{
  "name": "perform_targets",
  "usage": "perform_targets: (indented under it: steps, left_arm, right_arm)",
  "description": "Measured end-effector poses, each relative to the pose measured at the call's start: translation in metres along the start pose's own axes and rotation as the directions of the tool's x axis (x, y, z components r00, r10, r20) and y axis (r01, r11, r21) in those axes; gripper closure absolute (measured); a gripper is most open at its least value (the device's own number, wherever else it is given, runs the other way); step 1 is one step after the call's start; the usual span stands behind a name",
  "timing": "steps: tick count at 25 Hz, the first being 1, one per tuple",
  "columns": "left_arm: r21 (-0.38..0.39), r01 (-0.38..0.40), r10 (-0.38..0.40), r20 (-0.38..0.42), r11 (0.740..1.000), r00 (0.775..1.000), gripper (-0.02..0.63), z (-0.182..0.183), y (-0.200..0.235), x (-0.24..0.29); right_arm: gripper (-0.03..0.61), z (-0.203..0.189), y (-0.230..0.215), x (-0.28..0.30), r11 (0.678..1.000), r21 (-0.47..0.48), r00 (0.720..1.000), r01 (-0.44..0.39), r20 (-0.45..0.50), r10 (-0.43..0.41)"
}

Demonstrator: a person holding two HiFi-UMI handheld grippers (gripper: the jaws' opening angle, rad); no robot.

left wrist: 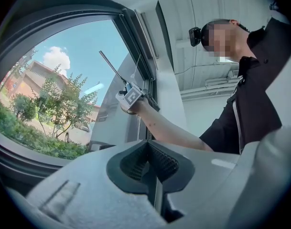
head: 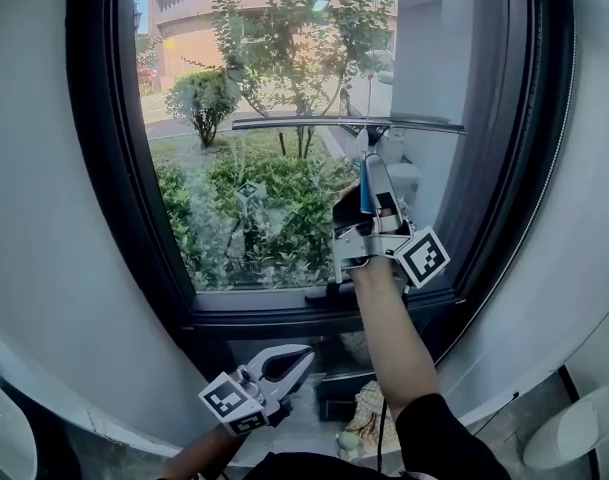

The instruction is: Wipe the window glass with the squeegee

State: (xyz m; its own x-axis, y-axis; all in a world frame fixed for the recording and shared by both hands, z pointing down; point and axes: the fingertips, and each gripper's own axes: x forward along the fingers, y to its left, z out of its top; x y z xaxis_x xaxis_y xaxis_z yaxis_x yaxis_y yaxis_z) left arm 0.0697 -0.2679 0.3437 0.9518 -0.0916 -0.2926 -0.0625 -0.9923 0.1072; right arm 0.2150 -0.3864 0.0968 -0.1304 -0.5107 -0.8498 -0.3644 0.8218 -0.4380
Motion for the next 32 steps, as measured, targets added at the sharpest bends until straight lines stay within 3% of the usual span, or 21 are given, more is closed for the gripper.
perform_targets:
  steps: [25, 32]
  left_arm:
    - [-0.031, -0.026, 0.024, -0.050, 0.999, 0.998, 0.618, -0.024, -0.005, -0.004]
    - [-0.032, -0.007, 0.006, -0.030, 0.999, 1.000, 0.618, -0.022, -0.010, -0.002]
  right_arm:
    - [0.445, -0.012, -0.020, -0.050, 0.997, 0.033, 0.997, 0.076, -0.011, -0.076]
    - [0.445, -0.014, -0.025, -0.063, 0.994, 0.029, 0.995, 0.101, -0.018, -0.101]
